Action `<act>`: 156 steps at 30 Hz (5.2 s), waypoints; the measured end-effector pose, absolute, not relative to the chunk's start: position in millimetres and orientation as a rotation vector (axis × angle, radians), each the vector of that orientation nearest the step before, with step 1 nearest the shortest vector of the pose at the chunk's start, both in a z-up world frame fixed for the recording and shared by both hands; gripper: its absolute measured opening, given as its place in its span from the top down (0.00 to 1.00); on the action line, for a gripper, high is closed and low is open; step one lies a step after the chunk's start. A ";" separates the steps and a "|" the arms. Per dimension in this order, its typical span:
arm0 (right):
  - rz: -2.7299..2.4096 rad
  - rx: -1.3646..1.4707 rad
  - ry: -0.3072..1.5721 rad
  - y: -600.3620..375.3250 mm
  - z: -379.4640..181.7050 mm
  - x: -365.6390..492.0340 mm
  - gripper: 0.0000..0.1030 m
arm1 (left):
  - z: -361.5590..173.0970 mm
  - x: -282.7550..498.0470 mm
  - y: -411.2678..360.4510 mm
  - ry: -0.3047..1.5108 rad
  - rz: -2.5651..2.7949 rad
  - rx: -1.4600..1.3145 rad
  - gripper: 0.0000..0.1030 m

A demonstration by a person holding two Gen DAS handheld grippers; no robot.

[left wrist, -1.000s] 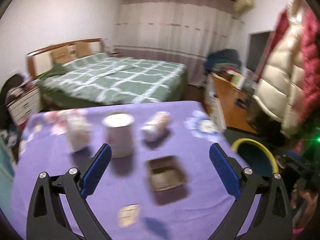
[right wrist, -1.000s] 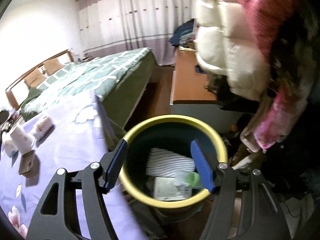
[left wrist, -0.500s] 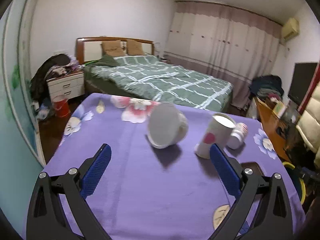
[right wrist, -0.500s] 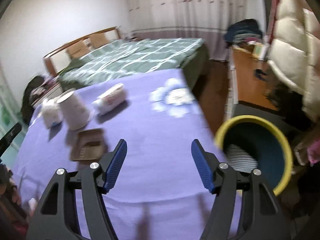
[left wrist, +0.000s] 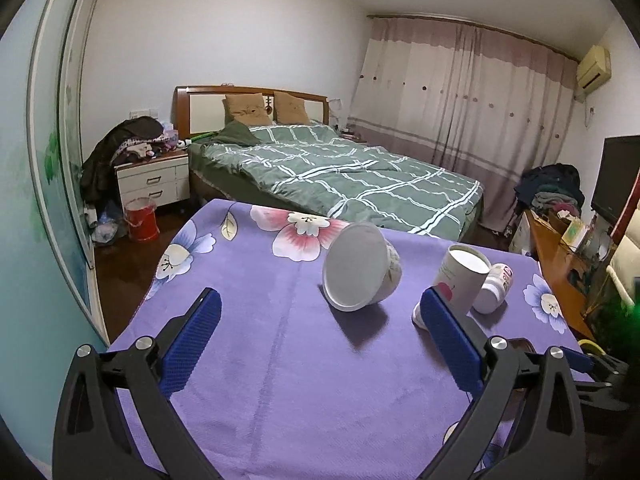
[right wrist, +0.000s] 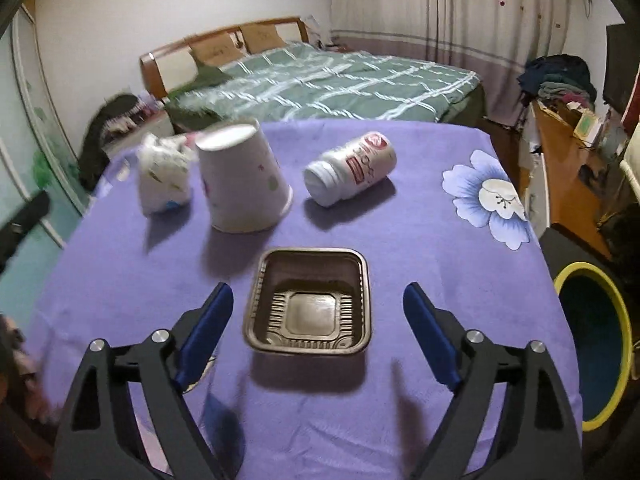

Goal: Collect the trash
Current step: 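Grasp the brown plastic tray with the right gripper, then carry the brown tray to the yellow bin and open the right gripper, then grasp the white paper cup with the left gripper and lift it, then carry the paper cup over the yellow bin and open the left gripper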

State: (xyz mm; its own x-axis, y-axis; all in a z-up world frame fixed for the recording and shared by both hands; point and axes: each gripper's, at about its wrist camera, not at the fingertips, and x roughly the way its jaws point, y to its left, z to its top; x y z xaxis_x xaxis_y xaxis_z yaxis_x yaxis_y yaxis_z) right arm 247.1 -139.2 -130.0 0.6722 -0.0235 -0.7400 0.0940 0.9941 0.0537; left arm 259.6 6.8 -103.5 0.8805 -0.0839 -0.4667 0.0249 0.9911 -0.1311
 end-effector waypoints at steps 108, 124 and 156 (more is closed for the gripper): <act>-0.687 0.351 0.648 -355.3 -115.3 174.9 0.19 | -140.5 407.1 -173.1 0.764 -0.362 0.084 0.45; -0.602 0.336 0.645 -353.1 -100.9 133.1 0.17 | -78.9 280.5 -203.2 0.704 -0.585 0.137 0.45; -0.863 0.368 0.519 -445.1 -75.7 -21.6 0.16 | -132.0 223.8 -498.0 0.827 -0.912 0.282 0.14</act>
